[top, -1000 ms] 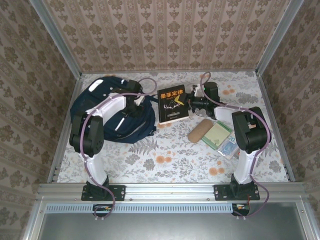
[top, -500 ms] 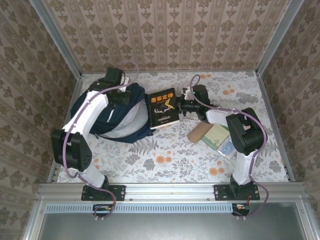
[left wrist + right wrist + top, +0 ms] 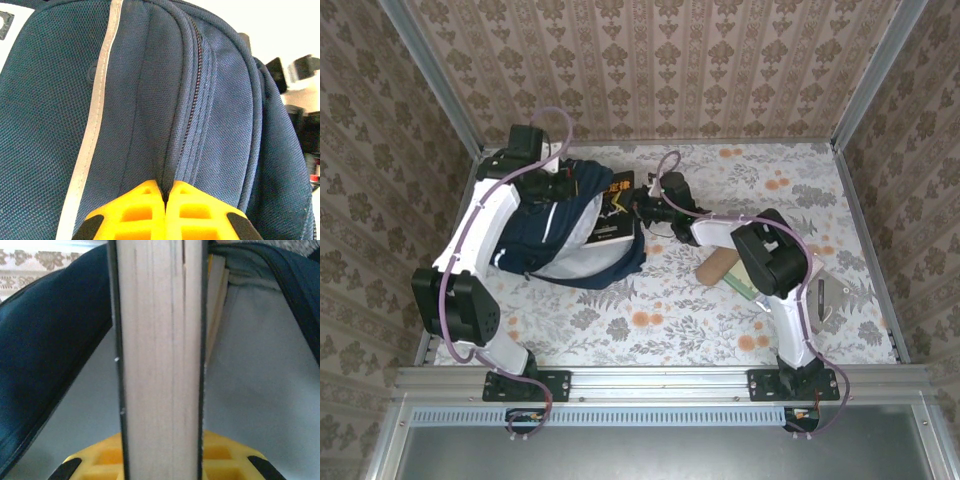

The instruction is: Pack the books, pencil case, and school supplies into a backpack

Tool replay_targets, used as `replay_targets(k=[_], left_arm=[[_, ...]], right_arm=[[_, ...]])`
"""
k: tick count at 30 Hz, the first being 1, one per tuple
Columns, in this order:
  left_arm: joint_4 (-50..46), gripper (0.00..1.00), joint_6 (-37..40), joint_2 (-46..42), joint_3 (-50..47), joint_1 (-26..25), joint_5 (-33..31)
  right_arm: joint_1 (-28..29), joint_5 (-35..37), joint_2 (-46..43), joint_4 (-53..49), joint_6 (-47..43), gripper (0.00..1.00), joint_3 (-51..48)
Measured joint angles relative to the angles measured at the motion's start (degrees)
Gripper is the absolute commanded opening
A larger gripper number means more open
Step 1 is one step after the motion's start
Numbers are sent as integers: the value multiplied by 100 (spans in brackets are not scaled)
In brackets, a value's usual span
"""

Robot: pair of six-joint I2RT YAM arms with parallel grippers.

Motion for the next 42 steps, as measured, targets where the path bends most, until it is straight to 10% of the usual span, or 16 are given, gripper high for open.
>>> replay_targets(k=[16, 23, 31, 42], left_arm=[[249, 0, -809, 0, 170, 129, 704], [341, 0, -807, -20, 31, 160, 739], [455, 0, -800, -142, -190, 302, 929], [483, 0, -798, -214, -317, 557, 1314]], right_arm=[[752, 1880, 1755, -608, 640, 0, 2616], [990, 1840, 2752, -2061, 490, 32, 4629], [909, 1475, 2371, -2820, -157, 61, 4238], [468, 1259, 999, -3171, -758, 56, 2597]])
